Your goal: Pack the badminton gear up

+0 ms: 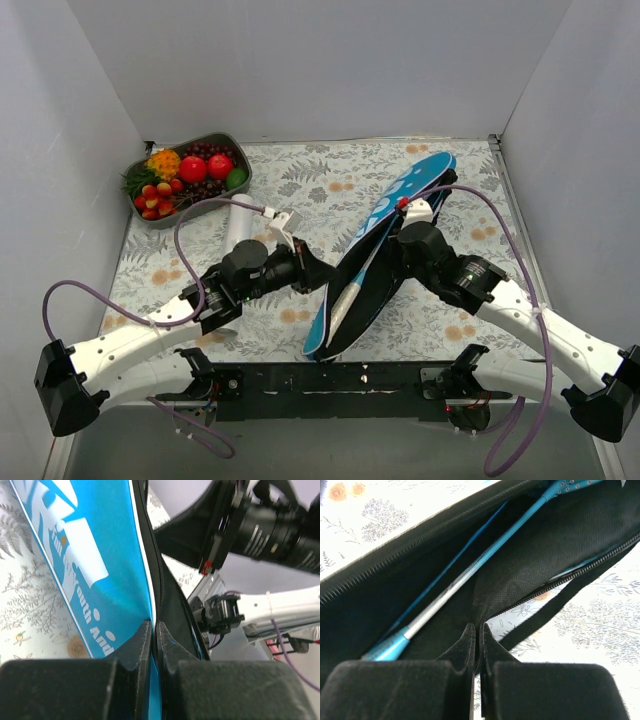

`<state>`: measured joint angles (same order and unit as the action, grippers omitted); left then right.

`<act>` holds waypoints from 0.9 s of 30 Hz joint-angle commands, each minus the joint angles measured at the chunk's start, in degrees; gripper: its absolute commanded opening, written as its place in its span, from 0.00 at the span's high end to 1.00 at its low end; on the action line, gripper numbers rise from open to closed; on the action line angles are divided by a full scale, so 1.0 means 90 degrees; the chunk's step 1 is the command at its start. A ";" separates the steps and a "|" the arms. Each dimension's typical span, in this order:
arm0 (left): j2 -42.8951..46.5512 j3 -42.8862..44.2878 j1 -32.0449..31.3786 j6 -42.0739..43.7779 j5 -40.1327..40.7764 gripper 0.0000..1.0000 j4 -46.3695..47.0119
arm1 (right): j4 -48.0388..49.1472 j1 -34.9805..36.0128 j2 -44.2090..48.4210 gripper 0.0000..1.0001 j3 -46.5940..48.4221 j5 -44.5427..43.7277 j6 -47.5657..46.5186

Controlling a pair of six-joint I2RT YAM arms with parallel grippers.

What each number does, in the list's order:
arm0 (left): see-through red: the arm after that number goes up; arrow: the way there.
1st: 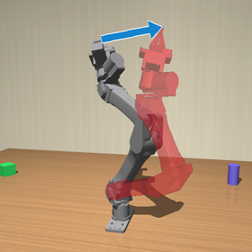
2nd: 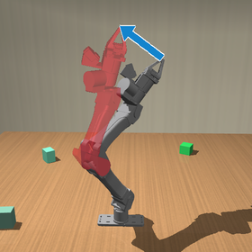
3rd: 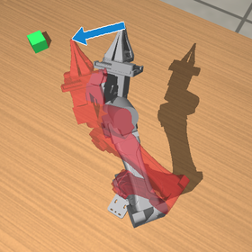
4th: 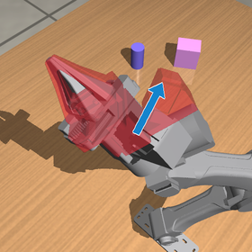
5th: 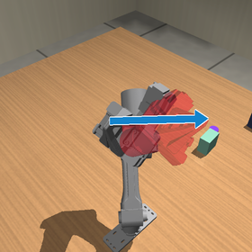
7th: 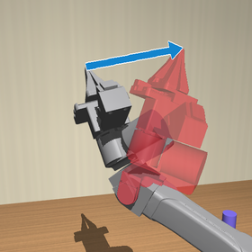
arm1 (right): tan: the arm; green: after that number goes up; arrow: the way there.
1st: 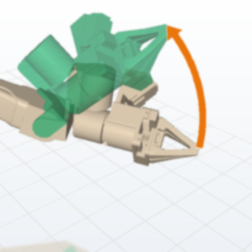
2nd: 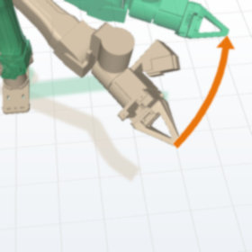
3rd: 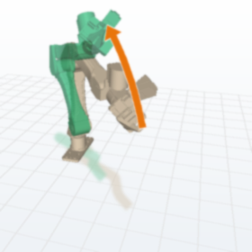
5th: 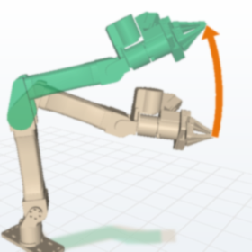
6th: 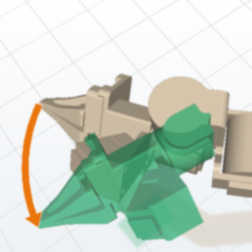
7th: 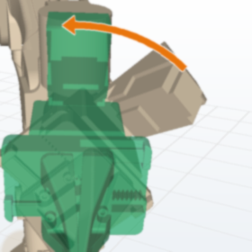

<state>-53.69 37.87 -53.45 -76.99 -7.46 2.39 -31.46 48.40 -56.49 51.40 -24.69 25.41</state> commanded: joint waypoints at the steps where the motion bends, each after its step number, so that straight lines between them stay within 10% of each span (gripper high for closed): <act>1: -0.0225 0.1229 0.0050 0.0058 0.0644 1.00 -0.1191 | -0.0932 0.0022 -0.0040 0.99 0.0479 -0.0265 -0.0421; 27: -0.1797 0.1708 0.1426 0.1640 0.1183 1.00 -0.1750 | 0.2509 0.0110 -0.1964 0.99 -0.0605 0.0899 0.0781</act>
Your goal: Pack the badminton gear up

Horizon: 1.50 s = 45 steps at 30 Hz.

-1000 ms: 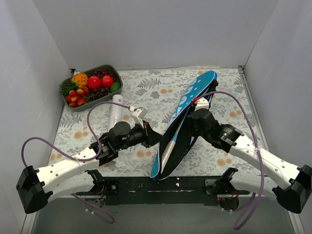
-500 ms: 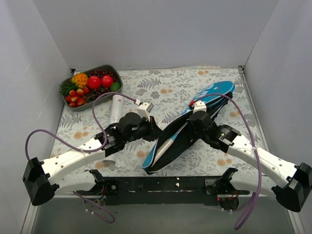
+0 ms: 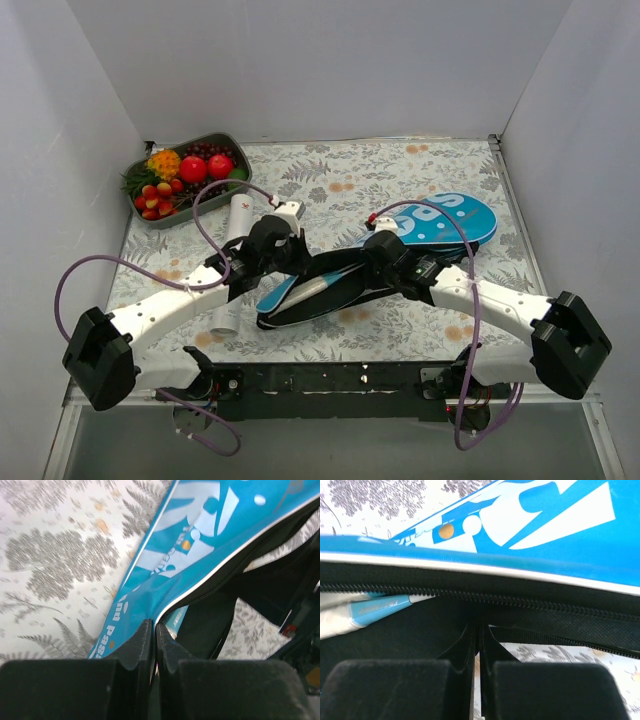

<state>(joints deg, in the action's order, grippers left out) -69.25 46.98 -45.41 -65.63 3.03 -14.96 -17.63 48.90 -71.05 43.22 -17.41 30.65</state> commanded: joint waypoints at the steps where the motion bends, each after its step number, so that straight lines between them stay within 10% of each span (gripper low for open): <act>1: -0.0117 0.0804 0.0650 0.0436 -0.0081 1.00 0.0188 | 0.0972 0.0045 -0.0464 0.99 0.0440 0.0040 0.0149; 17: -0.1505 0.2242 0.2028 0.0720 -0.1847 1.00 0.0421 | 0.0445 -0.0981 -0.1296 0.99 0.1878 0.0274 -0.0730; 34: -0.0771 -0.0474 0.1103 0.0338 -0.3266 1.00 0.1838 | 0.1217 -0.0043 0.0345 0.99 -0.1599 0.0762 0.0598; 38: -0.0908 -0.0620 0.0505 0.0417 -0.3276 1.00 0.1925 | 0.0700 -0.0033 0.0646 0.60 -0.1551 0.0519 0.0540; 45: -0.0539 -0.0845 0.0065 0.0368 -0.3393 0.99 0.1965 | -0.0851 -0.0043 0.1360 0.43 -0.0644 0.0528 0.0042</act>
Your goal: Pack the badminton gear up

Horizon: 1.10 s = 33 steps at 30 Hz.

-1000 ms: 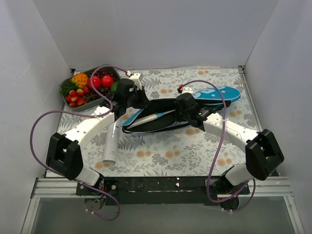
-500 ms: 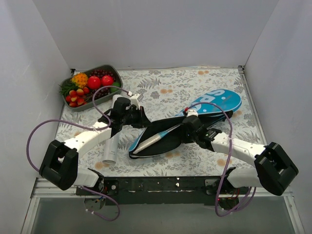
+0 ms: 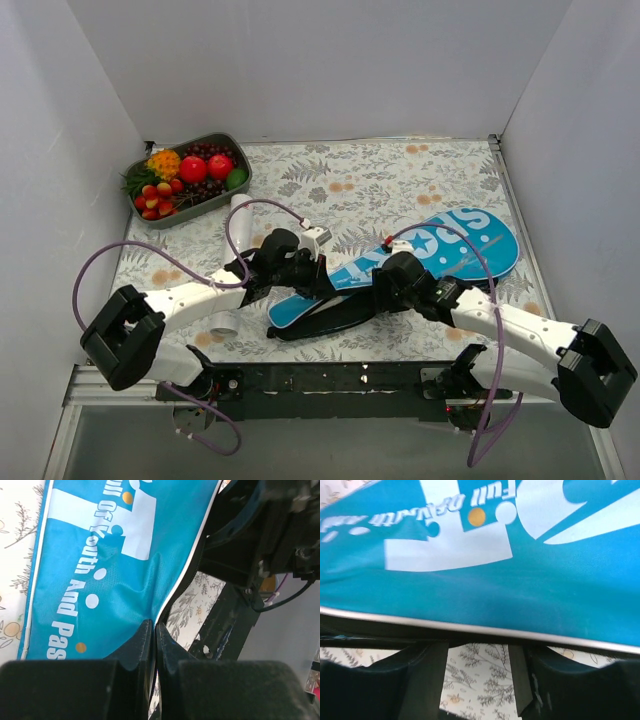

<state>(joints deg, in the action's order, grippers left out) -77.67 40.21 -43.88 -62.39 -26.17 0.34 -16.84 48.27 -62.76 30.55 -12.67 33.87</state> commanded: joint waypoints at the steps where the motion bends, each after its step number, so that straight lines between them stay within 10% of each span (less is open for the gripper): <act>1: 0.0465 -0.0121 -0.0124 0.0008 -0.0148 0.98 0.0226 | -0.1096 0.0027 0.0527 0.42 0.0844 0.0001 -0.0383; 16: 0.0447 -0.0141 -0.0925 -0.0040 -0.0637 0.38 0.0479 | -0.2349 -0.0324 0.1134 0.36 0.1851 -0.0878 -0.0764; 27: -0.1428 0.0201 -0.1003 -0.0275 0.0317 0.80 0.1027 | -0.1245 -0.1612 0.0724 0.50 0.1186 -0.0722 -0.1164; 33: -0.2268 0.0542 -0.0916 -0.0518 0.1549 1.00 0.0637 | -0.0650 -0.2170 0.0324 0.78 0.0845 -0.0322 -0.1322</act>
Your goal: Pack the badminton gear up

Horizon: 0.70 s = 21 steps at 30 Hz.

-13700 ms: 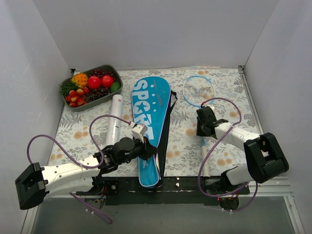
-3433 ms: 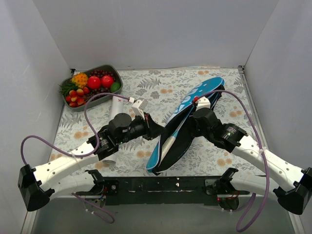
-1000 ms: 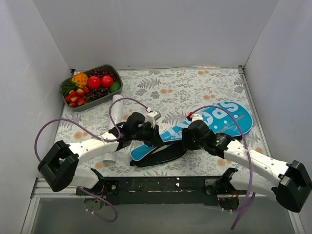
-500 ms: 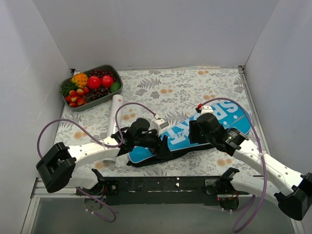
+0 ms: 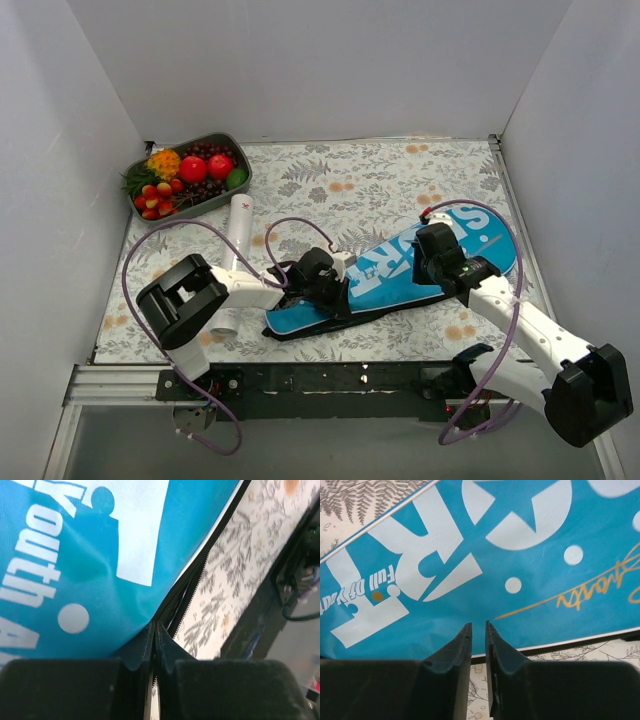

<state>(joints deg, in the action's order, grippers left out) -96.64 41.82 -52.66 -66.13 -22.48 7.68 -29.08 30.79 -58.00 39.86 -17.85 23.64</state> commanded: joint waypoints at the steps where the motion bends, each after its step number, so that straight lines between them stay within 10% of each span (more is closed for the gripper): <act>1: -0.0190 0.0401 0.0109 -0.0142 0.1324 1.00 -0.0218 | 0.0808 -0.0285 -0.0264 0.81 -0.0248 0.0293 -0.0204; 5: -0.0112 0.0431 0.0314 -0.0250 0.1482 1.00 -0.0326 | 0.1267 -0.0432 -0.0829 0.99 -0.0473 0.0420 -0.0214; 21: 0.1138 -0.0165 0.1652 -0.0279 0.1316 1.00 -0.0746 | 0.3035 -0.0579 -0.3291 0.99 0.0239 0.1630 -0.0692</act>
<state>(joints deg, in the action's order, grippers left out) -90.96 40.93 -38.26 -68.47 -11.46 3.03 -7.20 25.56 -82.81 39.35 -8.69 20.14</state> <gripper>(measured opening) 0.008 0.021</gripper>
